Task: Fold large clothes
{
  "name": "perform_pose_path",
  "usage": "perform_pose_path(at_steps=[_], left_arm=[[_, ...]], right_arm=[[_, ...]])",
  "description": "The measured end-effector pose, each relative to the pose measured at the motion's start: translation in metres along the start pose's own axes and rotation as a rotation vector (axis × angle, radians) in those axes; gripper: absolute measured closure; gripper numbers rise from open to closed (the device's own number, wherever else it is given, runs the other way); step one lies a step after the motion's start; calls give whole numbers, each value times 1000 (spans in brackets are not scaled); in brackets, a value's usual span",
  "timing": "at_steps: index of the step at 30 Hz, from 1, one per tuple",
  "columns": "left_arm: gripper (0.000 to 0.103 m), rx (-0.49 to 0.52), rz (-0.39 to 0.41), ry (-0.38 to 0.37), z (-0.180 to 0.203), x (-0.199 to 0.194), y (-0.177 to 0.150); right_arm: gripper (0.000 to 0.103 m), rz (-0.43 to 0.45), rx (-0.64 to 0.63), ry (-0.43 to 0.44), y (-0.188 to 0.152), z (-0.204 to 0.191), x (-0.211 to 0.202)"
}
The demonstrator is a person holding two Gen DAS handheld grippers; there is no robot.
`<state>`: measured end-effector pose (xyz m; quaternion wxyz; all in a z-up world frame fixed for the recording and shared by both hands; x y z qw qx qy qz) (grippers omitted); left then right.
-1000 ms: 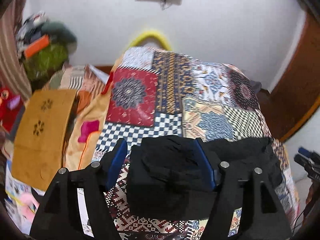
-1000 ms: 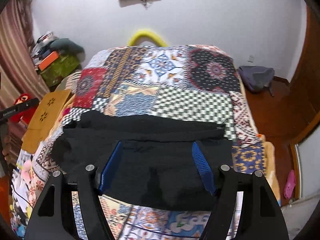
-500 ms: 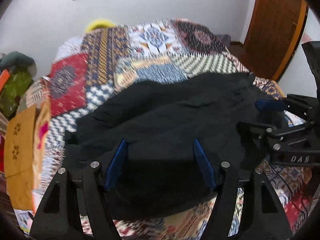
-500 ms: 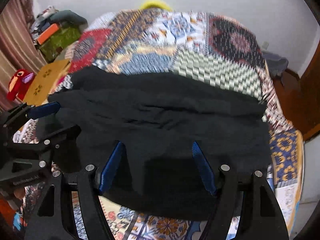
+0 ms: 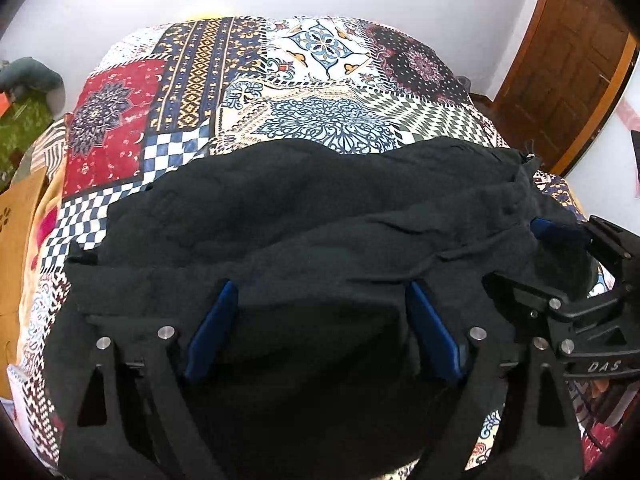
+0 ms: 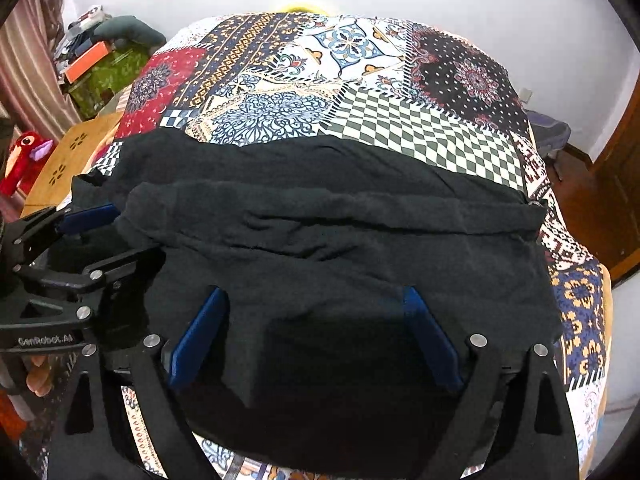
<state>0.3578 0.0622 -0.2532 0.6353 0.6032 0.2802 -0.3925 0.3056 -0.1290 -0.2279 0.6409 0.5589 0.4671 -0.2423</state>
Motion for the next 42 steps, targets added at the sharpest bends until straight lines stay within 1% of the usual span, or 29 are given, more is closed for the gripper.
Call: perform_pose_path(at_steps=[3, 6, 9, 12, 15, 16, 17, 19, 21, 23, 25, 27, 29, 31, 33, 35, 36, 38, 42], left_arm=[[16, 4, 8, 21, -2, -10, -7], [16, -19, 18, 38, -9, -25, -17], [16, -44, 24, 65, -22, -42, -29], [16, -82, 28, 107, -42, -58, -41], [16, -176, 41, 139, -70, -75, -55], [16, -218, 46, 141, -79, -80, -59], [16, -284, 55, 139, -93, -86, -65], [16, -389, 67, 113, -112, -95, -76], [16, -484, 67, 50, -126, -98, -85], [16, -573, 59, -28, -136, -97, -95], [16, -674, 39, -130, -143, -87, -106], [16, -746, 14, -215, -144, -74, -116], [18, -792, -9, -271, -144, -59, -123], [18, -819, -10, -303, -143, -48, -124], [18, -829, 21, -317, -144, -46, -120], [18, -814, 60, -306, -144, -45, -109], [17, -814, 65, -296, -145, -42, -105], [18, -829, 65, -292, -148, -31, -99], [18, -872, 103, -284, -153, -18, -88]], right_arm=[[13, -18, 8, -2, -4, 1, -4], [13, -35, 15, -2, -10, 2, -11], [13, -51, 22, -1, -17, 4, -18], [13, -67, 21, -10, -25, 6, -25], [13, -73, 16, -18, -30, 6, -33], [13, -69, 19, -16, -31, 6, -38], [13, -63, 24, -14, -31, 6, -41], [13, -50, 41, 0, -31, 7, -49], [13, -36, 62, 17, -30, 7, -54], [13, -15, 84, 38, -27, 6, -61], [13, -2, 93, 49, -25, 6, -65], [13, 8, 96, 60, -23, 4, -68], [13, 12, 91, 67, -21, 1, -69], [13, 17, 86, 69, -21, -1, -70], [13, 15, 87, 77, -20, -2, -67], [13, 9, 89, 75, -19, -2, -63], [13, 6, 92, 73, -19, -2, -60], [13, -3, 100, 72, -18, -2, -54], [13, -25, 133, 85, -18, -2, -44]])
Point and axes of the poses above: each gripper's, at about its wrist camera, not at the fingertips, and x roughly the way its jaws point, z to its right, y to its top, the point moved 2 cm from there along x, roughly the way its jaws point
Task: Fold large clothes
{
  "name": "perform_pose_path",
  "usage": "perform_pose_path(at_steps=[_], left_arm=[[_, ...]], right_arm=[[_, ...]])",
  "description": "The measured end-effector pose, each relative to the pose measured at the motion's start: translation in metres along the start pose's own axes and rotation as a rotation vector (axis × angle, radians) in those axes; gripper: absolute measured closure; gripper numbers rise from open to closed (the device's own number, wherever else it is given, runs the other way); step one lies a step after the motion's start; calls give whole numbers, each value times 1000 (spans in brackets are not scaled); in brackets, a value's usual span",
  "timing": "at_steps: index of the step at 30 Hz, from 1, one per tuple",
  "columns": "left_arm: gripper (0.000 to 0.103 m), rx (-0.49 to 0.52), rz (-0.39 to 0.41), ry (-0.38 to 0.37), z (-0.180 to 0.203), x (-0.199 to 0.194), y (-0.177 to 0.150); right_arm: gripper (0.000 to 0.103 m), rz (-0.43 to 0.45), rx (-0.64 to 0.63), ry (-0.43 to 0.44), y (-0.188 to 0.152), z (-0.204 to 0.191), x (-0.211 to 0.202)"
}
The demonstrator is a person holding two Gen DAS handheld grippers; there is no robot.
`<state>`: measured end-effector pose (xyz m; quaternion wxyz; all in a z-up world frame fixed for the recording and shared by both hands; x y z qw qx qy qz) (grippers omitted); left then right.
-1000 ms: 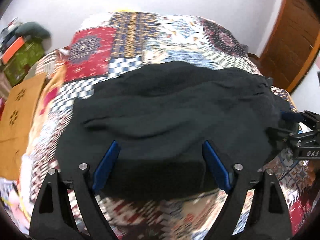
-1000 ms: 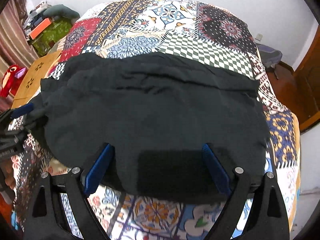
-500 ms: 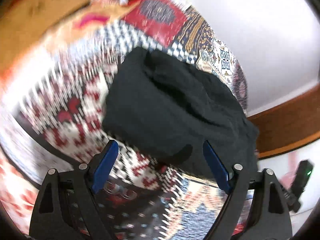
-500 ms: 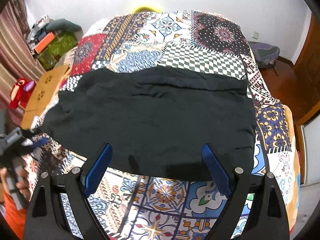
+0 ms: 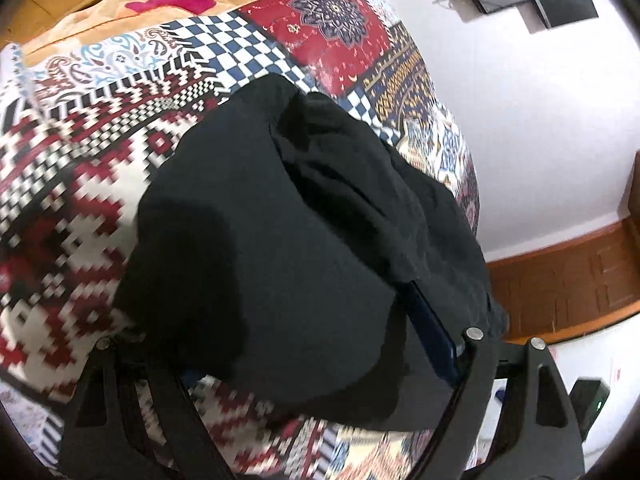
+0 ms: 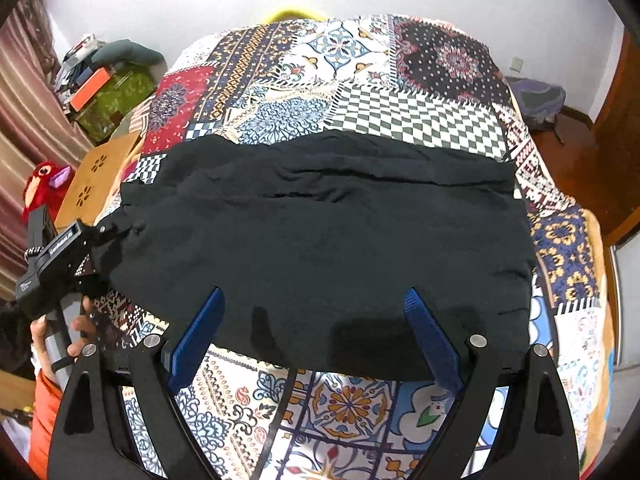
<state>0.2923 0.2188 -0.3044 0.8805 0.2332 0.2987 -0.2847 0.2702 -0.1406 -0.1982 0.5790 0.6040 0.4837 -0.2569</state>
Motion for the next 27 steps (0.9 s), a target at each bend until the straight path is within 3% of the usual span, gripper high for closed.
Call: perform_pose_path(at_steps=[2, 4, 6, 7, 8, 11, 15, 20, 27], left_arm=[[18, -13, 20, 31, 2, 8, 5], [22, 2, 37, 114, 6, 16, 8], [32, 36, 52, 203, 11, 22, 11], [44, 50, 61, 243, 14, 23, 13], [53, 57, 64, 263, 16, 22, 14], [68, 92, 76, 262, 24, 10, 15], [73, 129, 152, 253, 38, -29, 9], [76, 185, 321, 244, 52, -105, 3], [76, 306, 510, 282, 67, -187, -1]], right_arm=[[13, -14, 18, 8, -1, -1, 4], [13, -23, 26, 14, -2, -3, 5], [13, -22, 25, 14, -2, -7, 2], [13, -17, 21, 12, -2, -9, -2], [13, -11, 17, 10, -2, -11, -5], [13, 13, 9, -3, 0, -16, -13], [13, 59, 5, -4, 6, -29, -26], [13, 103, -21, 33, 9, -63, -28], [13, -7, -156, 103, -9, -130, 25]])
Point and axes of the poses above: each gripper's, at about its wrist camera, not at the fingertips, and x roughly the way its jaws point, z to its right, y to its top, the point moved 2 cm from there along x, roughly the way its jaws point
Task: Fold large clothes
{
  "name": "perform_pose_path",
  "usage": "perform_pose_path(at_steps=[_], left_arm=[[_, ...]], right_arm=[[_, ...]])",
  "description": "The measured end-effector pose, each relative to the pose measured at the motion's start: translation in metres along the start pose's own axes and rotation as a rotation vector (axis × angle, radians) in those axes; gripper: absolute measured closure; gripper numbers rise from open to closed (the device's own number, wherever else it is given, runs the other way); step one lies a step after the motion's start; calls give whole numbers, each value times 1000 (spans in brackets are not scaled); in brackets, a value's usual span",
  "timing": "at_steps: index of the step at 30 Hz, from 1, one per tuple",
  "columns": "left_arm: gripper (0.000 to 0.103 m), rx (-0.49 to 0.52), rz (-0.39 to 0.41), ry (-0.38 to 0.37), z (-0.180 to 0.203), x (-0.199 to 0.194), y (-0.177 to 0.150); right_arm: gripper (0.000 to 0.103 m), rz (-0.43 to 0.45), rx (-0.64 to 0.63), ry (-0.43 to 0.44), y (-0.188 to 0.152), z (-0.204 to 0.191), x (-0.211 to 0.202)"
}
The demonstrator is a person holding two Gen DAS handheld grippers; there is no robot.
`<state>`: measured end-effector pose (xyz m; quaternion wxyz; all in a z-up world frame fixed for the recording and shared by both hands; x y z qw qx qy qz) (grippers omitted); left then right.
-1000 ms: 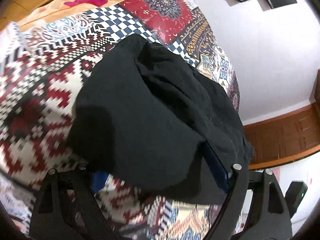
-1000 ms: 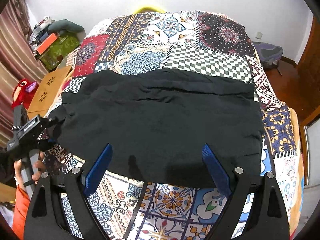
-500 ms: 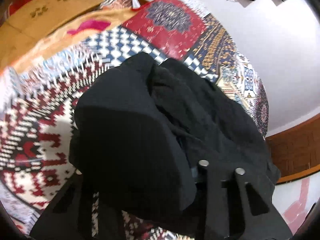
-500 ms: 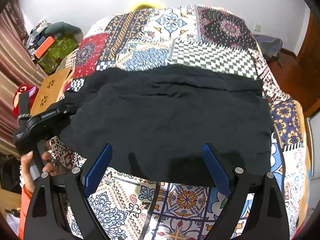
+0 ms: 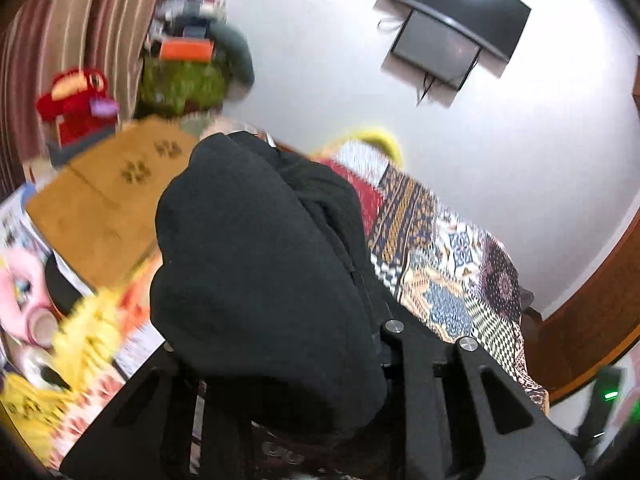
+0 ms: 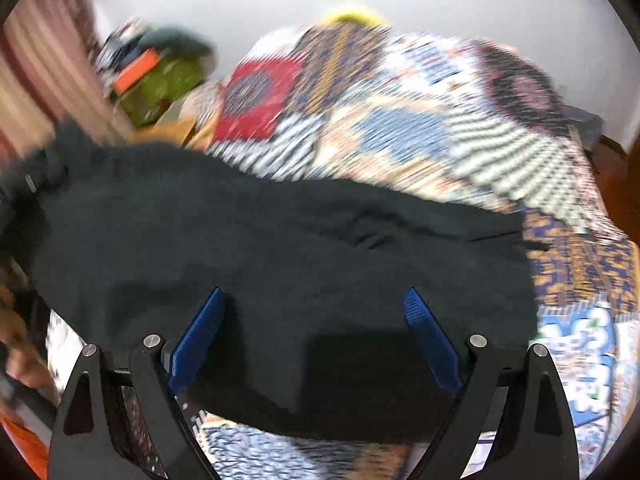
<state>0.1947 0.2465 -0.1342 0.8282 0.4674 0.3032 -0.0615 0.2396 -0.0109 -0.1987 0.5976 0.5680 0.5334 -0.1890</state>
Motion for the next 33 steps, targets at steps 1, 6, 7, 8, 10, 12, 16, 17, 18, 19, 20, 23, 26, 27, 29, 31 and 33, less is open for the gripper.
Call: perform_pose_path(at_steps=[1, 6, 7, 8, 10, 12, 16, 17, 18, 19, 20, 23, 26, 27, 29, 31, 33], left_arm=[[76, 23, 14, -5, 1, -7, 3], [76, 131, 1, -53, 27, -12, -4], [76, 155, -1, -55, 35, -11, -9], [76, 196, 5, -50, 47, -11, -13], [76, 249, 20, -57, 65, -14, -18], [76, 297, 29, -84, 85, -20, -20], [76, 404, 28, -109, 123, -26, -33], [76, 430, 22, -116, 133, -26, -38], [76, 458, 15, -127, 144, -26, -44], [76, 480, 9, -137, 153, -26, -51], [76, 506, -1, -148, 163, -25, -59], [75, 592, -66, -198, 198, -16, -90], [74, 651, -199, -276, 223, 2, -124], [73, 664, -247, -296, 228, 9, -135], [70, 697, -355, -321, 235, 27, -160], [66, 723, -463, -311, 234, 45, -184], [58, 749, -519, -314, 233, 54, -199]], right_arm=[[10, -11, -11, 5, -2, -4, 6], [5, -72, -113, -34, -11, -24, 40], [5, -77, -118, -29, -11, -22, 39], [5, -84, -119, -4, -10, -19, 36], [7, -92, -95, 59, -9, -9, 24], [8, -76, -23, 113, -11, 11, 2], [7, 15, 73, 51, -24, 60, -48], [7, 32, 89, 22, -29, 74, -59], [7, 46, 105, -5, -34, 88, -69], [7, 58, 123, -39, -40, 102, -78], [7, 69, 139, -63, -44, 113, -86], [7, 88, 233, -107, -62, 154, -107], [7, 102, 326, -122, -76, 184, -122], [7, 109, 350, -130, -81, 193, -127], [7, 117, 378, -136, -88, 199, -134], [8, 125, 394, -139, -94, 203, -141], [8, 132, 397, -141, -96, 204, -147]])
Point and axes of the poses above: each gripper's, at about its wrist camera, not at the fingertips, and x roughly the way its jaws point, z to its right, y to its top, the point moved 2 cm from there along x, roughly the way its jaws point
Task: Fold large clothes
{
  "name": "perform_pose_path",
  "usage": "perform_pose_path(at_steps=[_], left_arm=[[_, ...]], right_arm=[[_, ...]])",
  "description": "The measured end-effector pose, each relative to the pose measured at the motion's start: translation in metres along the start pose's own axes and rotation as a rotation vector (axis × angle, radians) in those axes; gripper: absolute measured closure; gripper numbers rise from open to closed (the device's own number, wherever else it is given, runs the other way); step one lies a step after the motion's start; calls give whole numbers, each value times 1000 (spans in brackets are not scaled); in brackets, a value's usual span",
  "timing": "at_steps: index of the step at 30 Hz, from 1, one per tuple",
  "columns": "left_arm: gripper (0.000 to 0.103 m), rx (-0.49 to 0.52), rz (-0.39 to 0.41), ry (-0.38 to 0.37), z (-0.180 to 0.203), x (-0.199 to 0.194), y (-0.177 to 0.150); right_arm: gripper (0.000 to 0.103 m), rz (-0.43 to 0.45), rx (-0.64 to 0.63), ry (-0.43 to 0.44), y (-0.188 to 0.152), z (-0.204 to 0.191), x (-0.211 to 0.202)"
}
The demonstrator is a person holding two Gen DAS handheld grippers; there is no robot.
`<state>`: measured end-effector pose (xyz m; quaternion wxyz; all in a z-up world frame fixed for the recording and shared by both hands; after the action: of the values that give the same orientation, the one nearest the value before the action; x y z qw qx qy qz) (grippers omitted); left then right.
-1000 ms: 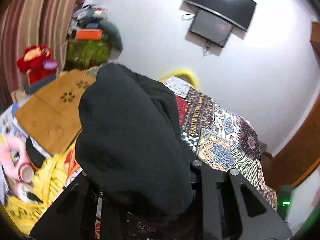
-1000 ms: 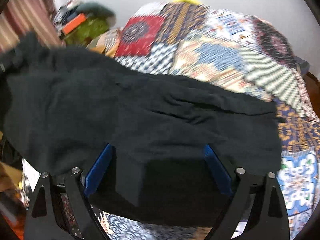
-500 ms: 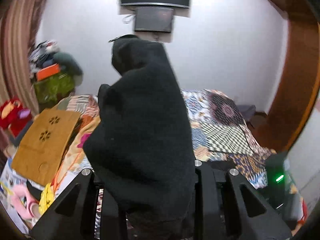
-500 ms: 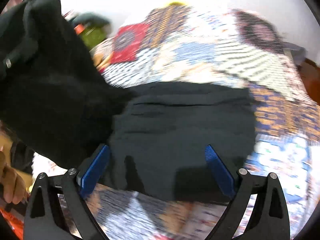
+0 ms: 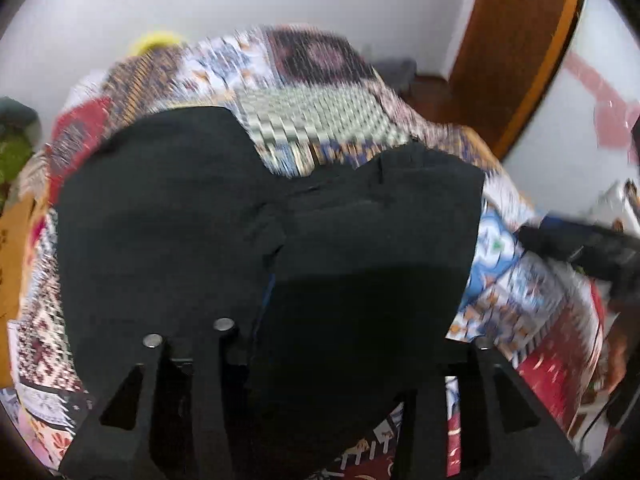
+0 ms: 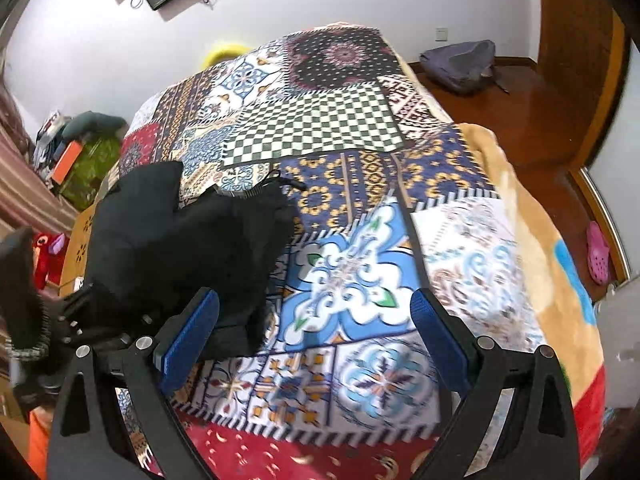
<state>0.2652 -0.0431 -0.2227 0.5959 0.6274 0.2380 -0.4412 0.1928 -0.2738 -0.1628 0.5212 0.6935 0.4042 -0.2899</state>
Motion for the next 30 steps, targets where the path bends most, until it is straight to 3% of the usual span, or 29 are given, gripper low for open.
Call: perform_pose_path(at_steps=[5, 13, 19, 24, 30], left_arm=[[37, 40, 0, -64, 4, -20, -1], [37, 29, 59, -69, 3, -76, -10], [26, -42, 174, 16, -47, -123, -14], [22, -112, 154, 105, -90, -118, -21], [21, -166, 45, 87, -108, -73, -42]], right_arm=[[8, 28, -22, 11, 3, -9, -14], [7, 83, -103, 89, 17, -55, -23], [7, 82, -197, 139, 24, -104, -14], [7, 41, -255, 126, 20, -124, 16], [7, -34, -248, 58, 4, -103, 48]])
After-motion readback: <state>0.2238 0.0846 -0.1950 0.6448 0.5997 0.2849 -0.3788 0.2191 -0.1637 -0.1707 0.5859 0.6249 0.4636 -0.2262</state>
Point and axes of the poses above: each gripper's, at about its wrist camera, not at the fingertips, and x roughly the way its jaws point, z to its right, y to its top, the point moved 2 cm from there along x, roughly the way its jaws point
